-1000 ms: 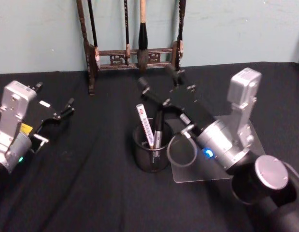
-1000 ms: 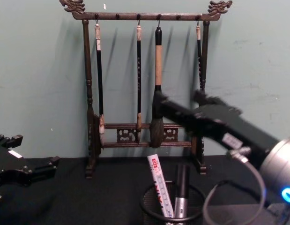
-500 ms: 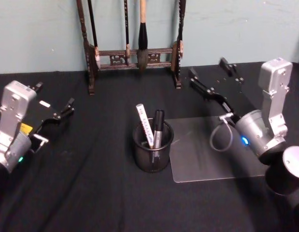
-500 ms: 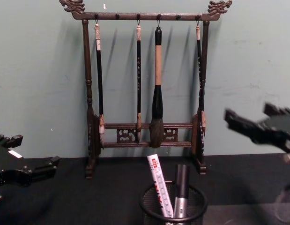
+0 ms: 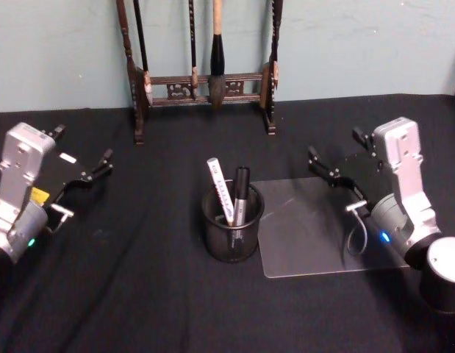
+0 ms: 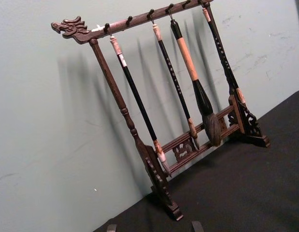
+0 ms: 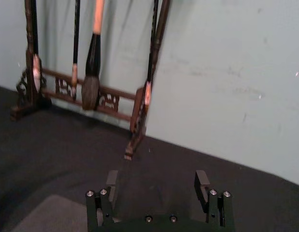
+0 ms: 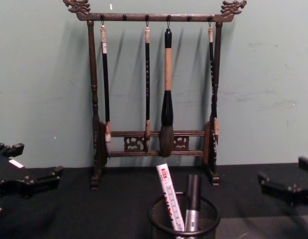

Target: Pick up the water-based marker from the table and place it into the pen holder.

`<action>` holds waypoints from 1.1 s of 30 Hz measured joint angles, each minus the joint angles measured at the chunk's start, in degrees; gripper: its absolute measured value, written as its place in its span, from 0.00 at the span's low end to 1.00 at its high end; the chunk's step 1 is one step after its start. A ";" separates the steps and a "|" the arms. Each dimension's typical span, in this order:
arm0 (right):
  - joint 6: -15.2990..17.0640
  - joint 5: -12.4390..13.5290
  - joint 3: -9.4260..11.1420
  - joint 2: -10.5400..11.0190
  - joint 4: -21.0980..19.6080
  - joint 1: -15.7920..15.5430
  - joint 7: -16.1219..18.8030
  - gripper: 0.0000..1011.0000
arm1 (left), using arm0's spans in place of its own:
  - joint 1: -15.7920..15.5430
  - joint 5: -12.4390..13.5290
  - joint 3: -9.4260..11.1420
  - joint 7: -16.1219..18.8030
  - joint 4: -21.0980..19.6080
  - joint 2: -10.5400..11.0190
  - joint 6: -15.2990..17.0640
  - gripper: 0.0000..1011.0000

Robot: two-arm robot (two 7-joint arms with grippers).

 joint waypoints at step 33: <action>0.20 -0.55 -0.04 -0.22 0.74 0.15 -0.18 0.99 | 0.00 0.00 0.00 0.00 -0.01 0.00 0.00 0.99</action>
